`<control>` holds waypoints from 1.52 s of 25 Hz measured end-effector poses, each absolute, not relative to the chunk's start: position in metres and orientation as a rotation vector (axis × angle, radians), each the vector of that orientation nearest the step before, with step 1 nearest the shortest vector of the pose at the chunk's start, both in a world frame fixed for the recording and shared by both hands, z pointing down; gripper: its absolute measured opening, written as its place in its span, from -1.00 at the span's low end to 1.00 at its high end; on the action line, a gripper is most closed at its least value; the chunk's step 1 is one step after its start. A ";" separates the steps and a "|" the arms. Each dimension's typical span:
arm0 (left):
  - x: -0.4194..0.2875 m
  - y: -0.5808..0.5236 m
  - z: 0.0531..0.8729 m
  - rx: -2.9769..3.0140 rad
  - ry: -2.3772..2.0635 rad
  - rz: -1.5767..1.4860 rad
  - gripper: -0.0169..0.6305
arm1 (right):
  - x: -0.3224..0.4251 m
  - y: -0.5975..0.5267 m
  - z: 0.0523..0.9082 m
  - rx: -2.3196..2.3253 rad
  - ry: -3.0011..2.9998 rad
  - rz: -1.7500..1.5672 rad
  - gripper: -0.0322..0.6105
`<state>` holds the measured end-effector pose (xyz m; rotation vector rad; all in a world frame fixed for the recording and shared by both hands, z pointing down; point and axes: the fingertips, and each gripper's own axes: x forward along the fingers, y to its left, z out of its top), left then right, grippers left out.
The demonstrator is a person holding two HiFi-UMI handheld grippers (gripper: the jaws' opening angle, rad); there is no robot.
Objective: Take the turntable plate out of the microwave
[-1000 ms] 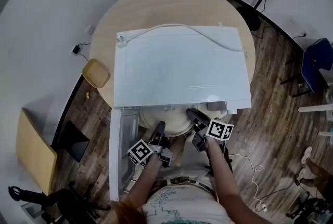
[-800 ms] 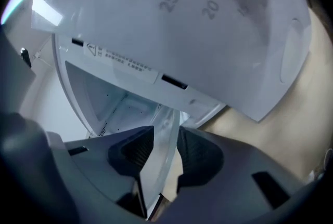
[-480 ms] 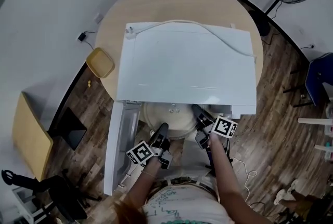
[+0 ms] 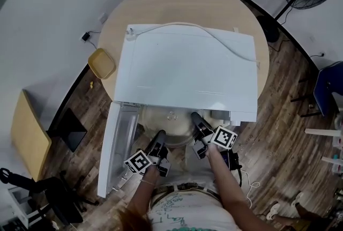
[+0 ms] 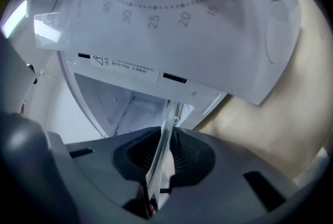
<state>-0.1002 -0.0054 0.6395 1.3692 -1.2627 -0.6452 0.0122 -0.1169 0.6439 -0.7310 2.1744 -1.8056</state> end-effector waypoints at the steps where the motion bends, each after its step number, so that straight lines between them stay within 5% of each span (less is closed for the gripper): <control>1: -0.099 -0.005 0.639 1.371 -1.272 -0.651 -0.73 | 0.013 -0.117 0.642 -0.719 2.180 -1.803 -0.76; 20: -0.077 0.036 0.607 1.273 -1.332 -0.838 -0.72 | 0.021 -0.088 0.602 -0.579 2.249 -1.805 -0.77; 38: -0.092 0.078 0.528 1.631 -1.205 -0.598 -0.72 | 0.039 -0.015 0.528 -0.740 2.143 -1.633 -0.77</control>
